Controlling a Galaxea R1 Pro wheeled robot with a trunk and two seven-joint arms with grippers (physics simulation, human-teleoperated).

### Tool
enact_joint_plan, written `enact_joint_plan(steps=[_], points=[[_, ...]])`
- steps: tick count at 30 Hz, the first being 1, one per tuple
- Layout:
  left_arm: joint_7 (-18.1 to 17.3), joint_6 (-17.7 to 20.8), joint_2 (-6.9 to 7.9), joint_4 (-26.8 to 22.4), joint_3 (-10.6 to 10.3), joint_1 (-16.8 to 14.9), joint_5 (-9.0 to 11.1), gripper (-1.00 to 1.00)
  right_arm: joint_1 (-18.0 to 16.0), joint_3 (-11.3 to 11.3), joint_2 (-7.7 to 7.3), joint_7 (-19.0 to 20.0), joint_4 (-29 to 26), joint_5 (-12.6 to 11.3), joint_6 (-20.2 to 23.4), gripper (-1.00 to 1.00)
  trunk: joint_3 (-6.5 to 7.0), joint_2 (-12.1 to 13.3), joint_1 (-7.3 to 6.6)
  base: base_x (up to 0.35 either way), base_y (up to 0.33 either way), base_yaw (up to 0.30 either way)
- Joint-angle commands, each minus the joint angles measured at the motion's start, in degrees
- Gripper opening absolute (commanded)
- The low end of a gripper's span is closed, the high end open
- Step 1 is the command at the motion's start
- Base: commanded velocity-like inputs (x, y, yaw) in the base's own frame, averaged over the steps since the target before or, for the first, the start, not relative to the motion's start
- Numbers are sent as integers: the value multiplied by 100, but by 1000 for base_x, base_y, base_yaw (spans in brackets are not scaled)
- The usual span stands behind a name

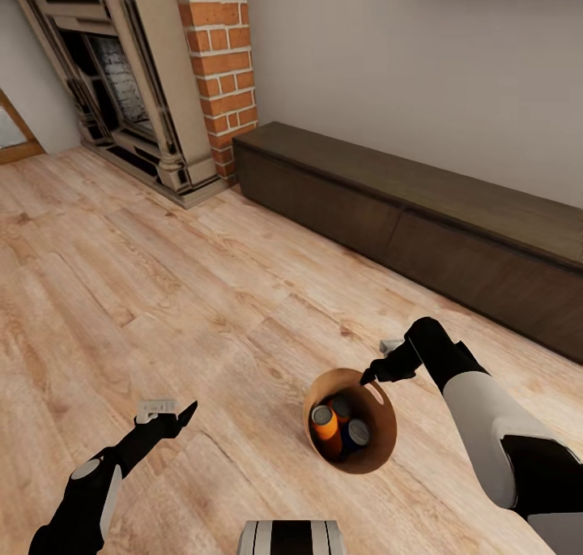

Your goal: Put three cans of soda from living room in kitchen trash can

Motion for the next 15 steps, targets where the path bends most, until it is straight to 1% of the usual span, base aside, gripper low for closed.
enact_joint_plan(steps=[1,14,15], points=[[0,0,0,0,0,0,0,100,0,0,0,-33,0,-1,0,100,0,0,0,0,0,0],[0,0,0,0,0,0,0,100,0,0,0,-451,0,-1,0,100,0,0,0,0,0,0],[33,-3,0,-5,-33,33,29,100,33,7,33,-483,-33,4,33,100,0,0,0,0,0,0]])
